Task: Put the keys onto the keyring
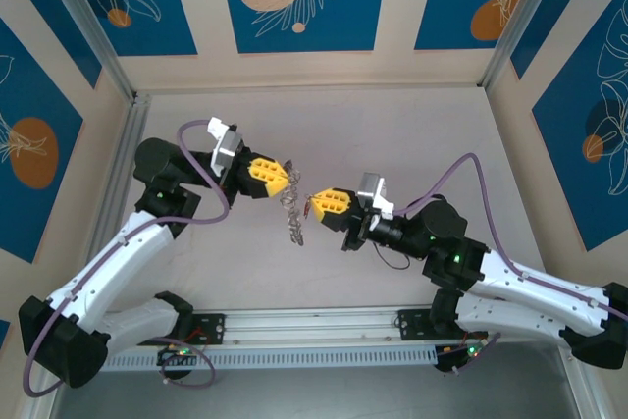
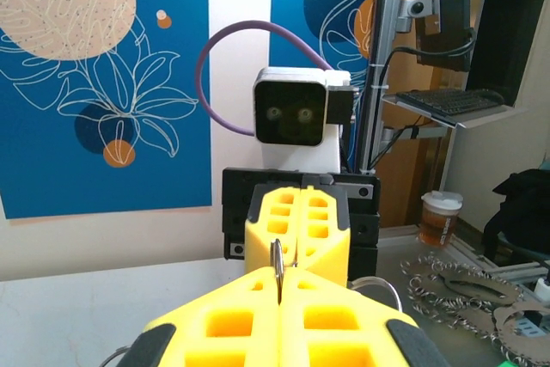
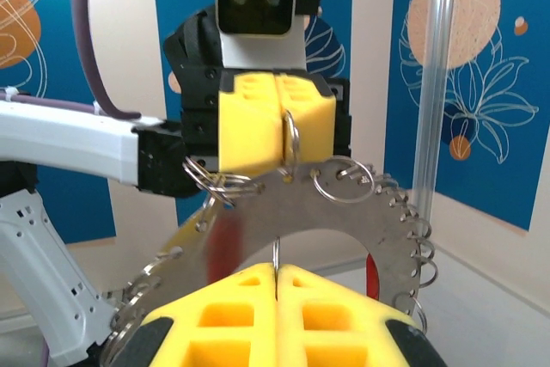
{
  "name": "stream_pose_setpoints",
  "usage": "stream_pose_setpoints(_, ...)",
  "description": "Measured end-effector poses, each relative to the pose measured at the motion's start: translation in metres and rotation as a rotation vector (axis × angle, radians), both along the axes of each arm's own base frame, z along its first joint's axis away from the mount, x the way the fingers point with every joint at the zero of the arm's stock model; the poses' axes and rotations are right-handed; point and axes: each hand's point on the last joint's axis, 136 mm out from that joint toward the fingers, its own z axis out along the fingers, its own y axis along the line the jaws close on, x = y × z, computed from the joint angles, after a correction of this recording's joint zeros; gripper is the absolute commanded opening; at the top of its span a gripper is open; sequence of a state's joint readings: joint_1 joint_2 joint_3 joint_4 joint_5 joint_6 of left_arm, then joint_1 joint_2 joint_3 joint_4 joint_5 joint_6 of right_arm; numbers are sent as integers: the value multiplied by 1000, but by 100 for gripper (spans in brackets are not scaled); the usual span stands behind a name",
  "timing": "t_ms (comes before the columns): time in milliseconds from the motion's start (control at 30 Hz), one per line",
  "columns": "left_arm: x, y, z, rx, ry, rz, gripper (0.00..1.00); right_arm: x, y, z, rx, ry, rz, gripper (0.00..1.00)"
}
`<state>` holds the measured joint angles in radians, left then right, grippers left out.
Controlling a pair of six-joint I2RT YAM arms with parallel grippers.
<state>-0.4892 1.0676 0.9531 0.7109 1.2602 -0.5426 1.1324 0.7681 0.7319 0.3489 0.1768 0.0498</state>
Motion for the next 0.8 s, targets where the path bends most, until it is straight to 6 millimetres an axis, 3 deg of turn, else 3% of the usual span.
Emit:
stream_pose_setpoints(400,-3,2,3,-10,-11,-11,0,5,13,2,0,-66,-29,0)
stream_pose_setpoints(800,-3,2,3,-10,-10,-11,0,3,10,17,43,-115,-38,0)
